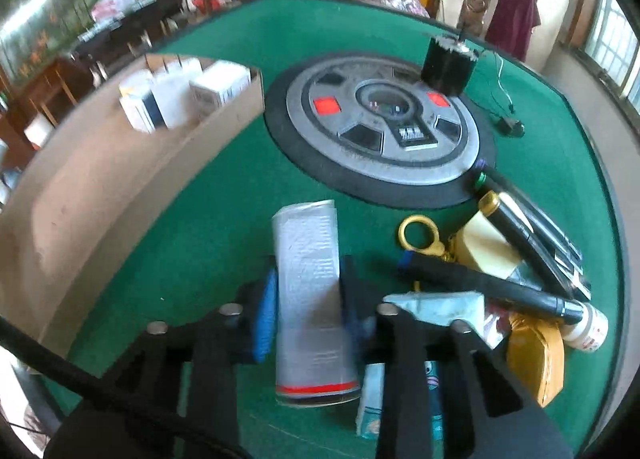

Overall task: Organize objects
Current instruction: 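Grasp the white bottle with the left tool while the right tool grasps the tall grey box, then carry the bottle and tall box into the tray and open both tools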

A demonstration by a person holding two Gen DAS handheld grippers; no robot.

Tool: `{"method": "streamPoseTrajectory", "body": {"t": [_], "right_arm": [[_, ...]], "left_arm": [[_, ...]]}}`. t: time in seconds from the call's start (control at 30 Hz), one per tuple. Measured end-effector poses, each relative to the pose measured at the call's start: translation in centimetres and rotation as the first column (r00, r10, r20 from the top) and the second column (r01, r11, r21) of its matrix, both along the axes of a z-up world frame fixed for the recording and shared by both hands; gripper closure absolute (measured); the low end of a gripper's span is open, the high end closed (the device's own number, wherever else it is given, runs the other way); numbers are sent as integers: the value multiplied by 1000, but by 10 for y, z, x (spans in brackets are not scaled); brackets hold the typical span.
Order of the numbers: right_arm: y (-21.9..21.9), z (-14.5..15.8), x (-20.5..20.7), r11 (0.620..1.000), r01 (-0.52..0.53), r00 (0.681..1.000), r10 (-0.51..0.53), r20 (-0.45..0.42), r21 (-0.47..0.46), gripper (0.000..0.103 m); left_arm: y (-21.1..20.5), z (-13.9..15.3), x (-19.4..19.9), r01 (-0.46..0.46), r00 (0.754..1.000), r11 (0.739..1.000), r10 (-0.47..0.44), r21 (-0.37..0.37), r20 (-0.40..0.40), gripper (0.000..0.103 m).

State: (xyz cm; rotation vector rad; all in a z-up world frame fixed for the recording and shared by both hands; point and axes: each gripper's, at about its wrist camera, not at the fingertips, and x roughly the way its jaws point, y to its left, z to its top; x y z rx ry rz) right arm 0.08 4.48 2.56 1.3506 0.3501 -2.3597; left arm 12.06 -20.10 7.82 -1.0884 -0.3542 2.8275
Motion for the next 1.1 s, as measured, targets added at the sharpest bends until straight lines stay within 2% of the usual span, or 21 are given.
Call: {"method": "streamPoseTrajectory", "body": {"t": [0.1,0.3,0.53,0.73,0.83,0.97,1.1], "right_arm": [[5,2,2,999,29,999,-29,15,-14,79],[29,13,6,982,79,995,-67,74,-174,79],[25,41,27,969,59,998,-48,50,-242,79],[2,58,32,949,3,998,15,54,-315,79],[-12,63,35,933,-16,996,47,77,-360,79],[-36,61,25,895,-7,986,81,149,-445,78],[-68,51,8,876,17,975,91,201,-482,78]], "left_arm": [[-13,-2,5,-14,1000,1000,14,8,-7,74],[-29,-5,10,-30,999,999,30,27,-10,74],[-37,-8,14,-34,999,999,34,34,-7,74],[-41,-8,11,-34,999,999,34,20,1,74],[-41,-7,4,-31,999,999,31,-16,14,74],[-38,-4,-17,-16,999,995,19,-97,26,74],[-46,-9,-54,-3,996,995,11,-98,83,74]]}}
